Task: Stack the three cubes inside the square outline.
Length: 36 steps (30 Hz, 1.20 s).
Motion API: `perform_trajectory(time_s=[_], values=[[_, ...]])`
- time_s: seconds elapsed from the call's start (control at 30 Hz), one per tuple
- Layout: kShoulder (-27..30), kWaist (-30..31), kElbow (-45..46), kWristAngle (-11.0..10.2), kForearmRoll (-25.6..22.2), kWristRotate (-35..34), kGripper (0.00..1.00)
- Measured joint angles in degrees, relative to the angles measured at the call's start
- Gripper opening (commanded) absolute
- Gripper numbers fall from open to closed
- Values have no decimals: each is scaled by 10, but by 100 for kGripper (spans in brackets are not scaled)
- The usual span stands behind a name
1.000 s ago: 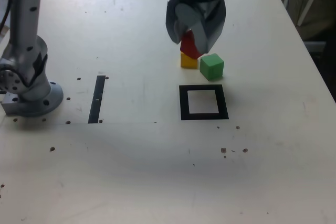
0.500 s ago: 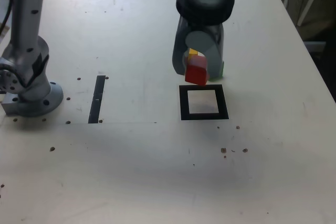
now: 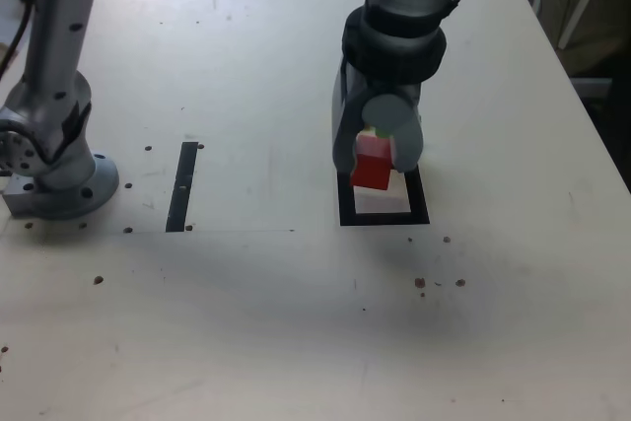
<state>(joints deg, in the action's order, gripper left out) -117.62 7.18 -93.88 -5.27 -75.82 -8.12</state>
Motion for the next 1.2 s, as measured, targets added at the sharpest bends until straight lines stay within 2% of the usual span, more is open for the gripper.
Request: perform_trajectory(time_s=[0.3, 0.6, 0.67, 0.83, 0.9, 1.2], values=[[-20, -12, 11, 1, 27, 0, 38], [-28, -23, 19, 2, 34, 6, 39], [-29, -25, 21, 2, 37, 8, 47], [-30, -25, 24, 3, 49, 17, 88], [-30, -26, 25, 5, 55, 20, 97], [-30, -26, 28, 6, 58, 23, 100]])
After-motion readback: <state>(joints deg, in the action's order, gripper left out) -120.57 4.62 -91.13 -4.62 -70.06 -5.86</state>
